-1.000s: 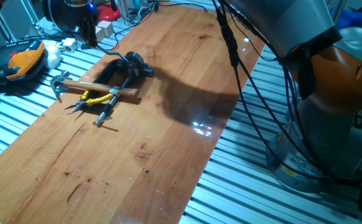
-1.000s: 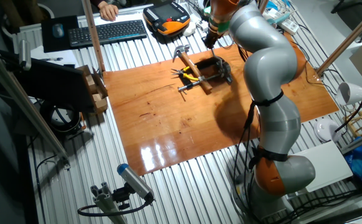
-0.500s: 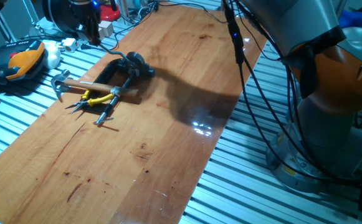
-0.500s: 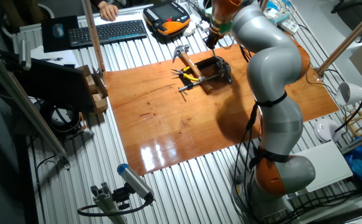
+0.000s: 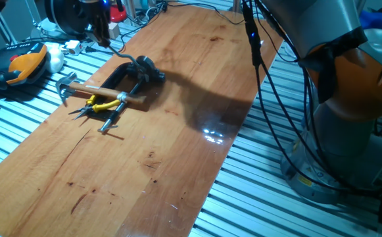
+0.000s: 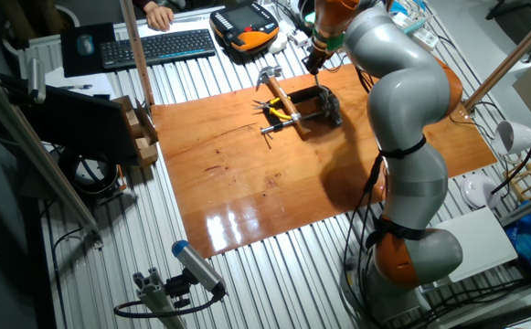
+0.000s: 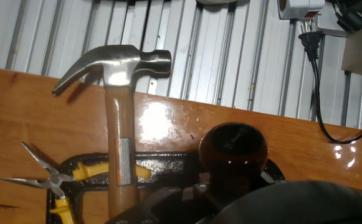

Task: Pull up the lever

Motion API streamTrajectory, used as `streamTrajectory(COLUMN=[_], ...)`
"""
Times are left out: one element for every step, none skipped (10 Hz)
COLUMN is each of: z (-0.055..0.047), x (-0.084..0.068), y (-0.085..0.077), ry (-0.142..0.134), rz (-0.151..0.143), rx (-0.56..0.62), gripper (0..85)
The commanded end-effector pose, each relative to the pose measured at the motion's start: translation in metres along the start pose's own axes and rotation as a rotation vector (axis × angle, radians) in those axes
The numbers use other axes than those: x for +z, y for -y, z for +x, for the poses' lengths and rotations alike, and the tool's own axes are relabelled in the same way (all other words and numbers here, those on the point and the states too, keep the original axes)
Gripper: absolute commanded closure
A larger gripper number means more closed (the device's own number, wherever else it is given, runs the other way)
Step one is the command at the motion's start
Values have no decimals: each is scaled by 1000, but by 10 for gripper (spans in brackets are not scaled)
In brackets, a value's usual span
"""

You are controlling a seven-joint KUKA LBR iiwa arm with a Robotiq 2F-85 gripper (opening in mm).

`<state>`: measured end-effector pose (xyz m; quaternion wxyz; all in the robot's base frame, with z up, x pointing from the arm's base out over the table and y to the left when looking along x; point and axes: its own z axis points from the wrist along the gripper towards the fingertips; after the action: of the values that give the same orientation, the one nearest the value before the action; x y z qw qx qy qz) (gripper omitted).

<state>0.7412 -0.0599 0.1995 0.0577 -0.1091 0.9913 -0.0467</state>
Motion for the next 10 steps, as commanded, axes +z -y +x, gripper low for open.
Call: streamTrajectory(z=[1, 3, 5, 7, 8, 10, 12, 12, 12, 12], x=[-3, -5, -7, -8, -8, -8, -9, -9, -9, -8], y=[0, -2, -3, -3, -3, -3, -2, -2, -1, -1], ry=[0, 1, 4, 10, 11, 12, 13, 13, 14, 15], rz=[0, 1, 1, 2, 1, 1, 0, -2, -1, -3], rx=[-3, -3, -3, -4, -7, -10, -13, -14, -16, -16], gripper=[850, 850, 850, 850, 850, 850, 850, 850, 850, 850])
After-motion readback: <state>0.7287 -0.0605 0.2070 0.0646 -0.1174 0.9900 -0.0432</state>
